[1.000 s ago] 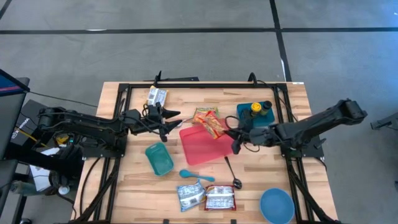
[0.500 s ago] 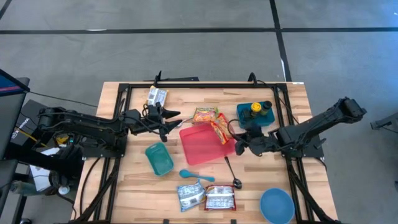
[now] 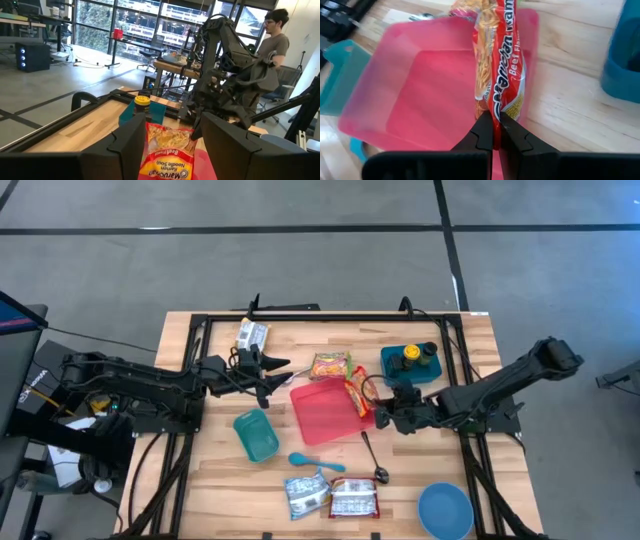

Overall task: Pick & Place Food Item
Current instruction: Put the orange noodle pack into the red bin

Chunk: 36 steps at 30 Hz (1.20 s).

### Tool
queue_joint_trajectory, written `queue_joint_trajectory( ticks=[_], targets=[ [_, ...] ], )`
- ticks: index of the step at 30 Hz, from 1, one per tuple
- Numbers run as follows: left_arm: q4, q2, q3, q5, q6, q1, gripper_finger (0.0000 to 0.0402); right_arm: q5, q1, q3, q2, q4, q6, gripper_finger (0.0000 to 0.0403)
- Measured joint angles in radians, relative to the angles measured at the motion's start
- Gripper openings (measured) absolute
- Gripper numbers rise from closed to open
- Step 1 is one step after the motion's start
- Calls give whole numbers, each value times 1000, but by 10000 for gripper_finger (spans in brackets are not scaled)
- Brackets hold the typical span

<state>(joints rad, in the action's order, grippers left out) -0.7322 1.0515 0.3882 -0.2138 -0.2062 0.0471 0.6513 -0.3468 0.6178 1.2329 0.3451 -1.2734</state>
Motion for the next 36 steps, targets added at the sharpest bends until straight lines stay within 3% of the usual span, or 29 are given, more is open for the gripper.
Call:
queue_joint_trajectory(
  ticks=[23, 36],
  targets=[
    [0, 0, 0, -4, 0, 0, 177, -27, -13, 0, -4, 22, -36, 6],
    [0, 0, 0, -3, 0, 0, 177, -30, -11, 0, -4, 37, -37, 62]
  ],
)
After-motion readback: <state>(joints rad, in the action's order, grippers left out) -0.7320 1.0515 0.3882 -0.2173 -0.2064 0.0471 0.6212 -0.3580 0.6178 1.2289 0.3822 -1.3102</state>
